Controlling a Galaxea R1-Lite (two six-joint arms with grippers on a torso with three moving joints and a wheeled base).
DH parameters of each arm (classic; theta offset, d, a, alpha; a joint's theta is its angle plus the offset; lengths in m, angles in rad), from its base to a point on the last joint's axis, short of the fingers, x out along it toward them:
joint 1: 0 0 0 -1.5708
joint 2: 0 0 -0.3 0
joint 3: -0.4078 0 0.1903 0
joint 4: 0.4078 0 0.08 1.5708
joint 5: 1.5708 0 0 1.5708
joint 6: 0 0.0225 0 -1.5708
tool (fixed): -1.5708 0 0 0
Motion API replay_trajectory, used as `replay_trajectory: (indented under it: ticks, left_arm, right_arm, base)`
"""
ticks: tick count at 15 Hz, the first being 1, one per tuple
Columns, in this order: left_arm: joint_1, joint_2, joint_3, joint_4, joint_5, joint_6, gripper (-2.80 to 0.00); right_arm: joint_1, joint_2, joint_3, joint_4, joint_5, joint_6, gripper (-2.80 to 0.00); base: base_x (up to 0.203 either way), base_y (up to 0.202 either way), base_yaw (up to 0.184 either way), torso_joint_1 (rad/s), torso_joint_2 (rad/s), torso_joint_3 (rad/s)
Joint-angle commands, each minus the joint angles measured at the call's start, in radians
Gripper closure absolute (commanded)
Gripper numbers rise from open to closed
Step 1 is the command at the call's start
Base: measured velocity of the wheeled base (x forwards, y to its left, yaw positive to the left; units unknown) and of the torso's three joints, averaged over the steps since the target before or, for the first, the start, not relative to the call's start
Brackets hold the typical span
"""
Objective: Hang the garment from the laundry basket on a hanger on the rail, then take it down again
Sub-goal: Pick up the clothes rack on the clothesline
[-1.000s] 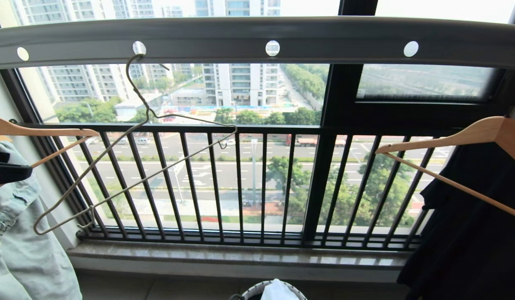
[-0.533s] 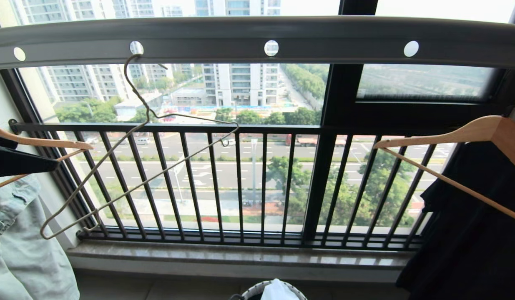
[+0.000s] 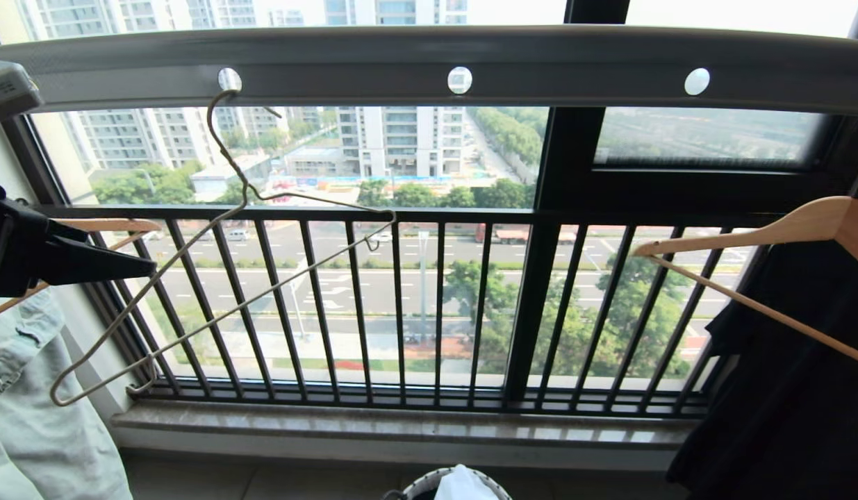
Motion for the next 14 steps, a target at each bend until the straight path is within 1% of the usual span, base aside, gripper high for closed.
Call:
replay_trajectory:
  ticks: [1,3,6,9,12,14]
  left_arm:
    - [0.024,0.037,0.003,0.001,-0.051,0.002,-2.80]
    - [0.024,0.037,0.007,0.001,-0.130,0.002,-2.80]
    - [0.022,0.057,0.034,-0.005,-0.192,0.001,-2.80]
    - [0.013,0.072,0.080,-0.086,-0.204,-0.002,-2.80]
    - [-0.037,0.074,0.096,-0.110,-0.204,-0.028,-2.80]
    - [-0.060,0.080,0.106,-0.148,-0.204,-0.034,-2.80]
  right_arm:
    - [0.001,0.000,-0.001,0.000,0.000,0.000,0.00]
    - [0.001,0.000,-0.001,0.000,0.000,0.000,0.00]
    - [0.000,0.000,0.001,0.000,0.000,0.000,0.00]
    - [0.001,0.000,0.000,-0.001,0.000,0.000,0.00]
    - [0.001,0.000,0.000,0.000,0.000,0.000,0.00]
    - [0.001,0.000,0.001,-0.002,0.000,0.000,0.00]
  base:
    - [0.000,0.000,0.000,0.000,0.00,0.000]
    - [0.000,0.000,0.000,0.000,0.00,0.000]
    - [0.000,0.000,0.000,0.000,0.00,0.000]
    - [0.000,0.000,0.000,0.000,0.00,0.000]
    - [0.000,0.000,0.000,0.000,0.00,0.000]
    - [0.000,0.000,0.000,0.000,0.00,0.000]
